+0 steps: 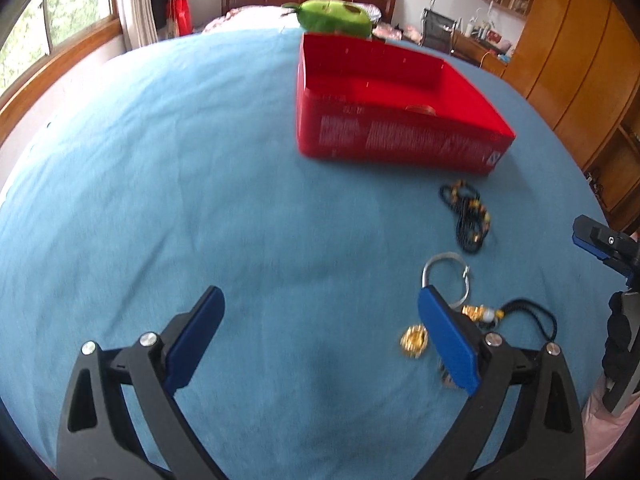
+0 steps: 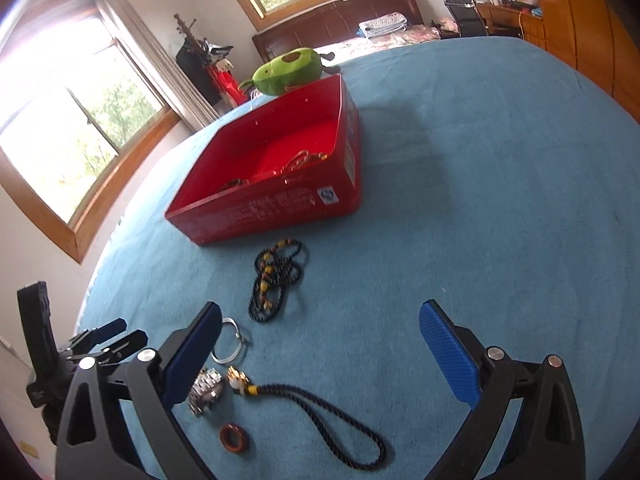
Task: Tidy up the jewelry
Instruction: 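Move both tools back to the remaining jewelry, left tool toward the gold pendant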
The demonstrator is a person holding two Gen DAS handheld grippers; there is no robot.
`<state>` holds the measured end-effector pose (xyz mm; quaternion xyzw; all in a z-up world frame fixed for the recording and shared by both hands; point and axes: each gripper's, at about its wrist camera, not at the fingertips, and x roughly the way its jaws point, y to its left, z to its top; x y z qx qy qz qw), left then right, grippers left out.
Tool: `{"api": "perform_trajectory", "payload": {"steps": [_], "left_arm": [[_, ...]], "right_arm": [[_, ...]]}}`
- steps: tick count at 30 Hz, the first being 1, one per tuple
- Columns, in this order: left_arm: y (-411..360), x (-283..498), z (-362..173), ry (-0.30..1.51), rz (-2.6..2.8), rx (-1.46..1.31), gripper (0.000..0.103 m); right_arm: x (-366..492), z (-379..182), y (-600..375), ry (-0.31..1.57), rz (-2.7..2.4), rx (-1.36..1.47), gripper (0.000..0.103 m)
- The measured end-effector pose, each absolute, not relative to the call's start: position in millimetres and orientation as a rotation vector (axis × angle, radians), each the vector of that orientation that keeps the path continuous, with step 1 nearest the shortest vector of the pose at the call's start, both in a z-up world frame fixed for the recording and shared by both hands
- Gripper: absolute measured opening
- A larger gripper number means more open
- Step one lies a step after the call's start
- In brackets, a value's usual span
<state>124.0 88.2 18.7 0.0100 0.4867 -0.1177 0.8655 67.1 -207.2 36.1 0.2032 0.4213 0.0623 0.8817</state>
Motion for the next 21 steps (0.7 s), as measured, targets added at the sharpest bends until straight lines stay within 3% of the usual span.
{"api": "perform_trajectory", "payload": {"steps": [4,9,10,12,21], "left_arm": [[87.3,118.0,8.3,1.068,-0.257,0.001,0.095],[79.1,112.0,3.8,1.108,-0.308,0.0,0.091],[77.0,111.1,3.7,1.114,-0.32,0.01,0.08],[74.1,111.7,1.6,1.139,-0.338,0.019,0.073],[61.5,119.0,-7.5,1.206,-0.402,0.036,0.062]], "right_arm": [[60.4,32.3,-196.1,0.895,0.141,0.388,0.089],[58.3,24.8,-187.7,0.93,0.18,0.383,0.07],[57.9,24.0,-186.4,0.933,0.184,0.383,0.069],[57.2,23.0,-185.4,0.934,0.187,0.386,0.069],[56.6,21.9,-184.5,0.936,0.191,0.39,0.069]]}}
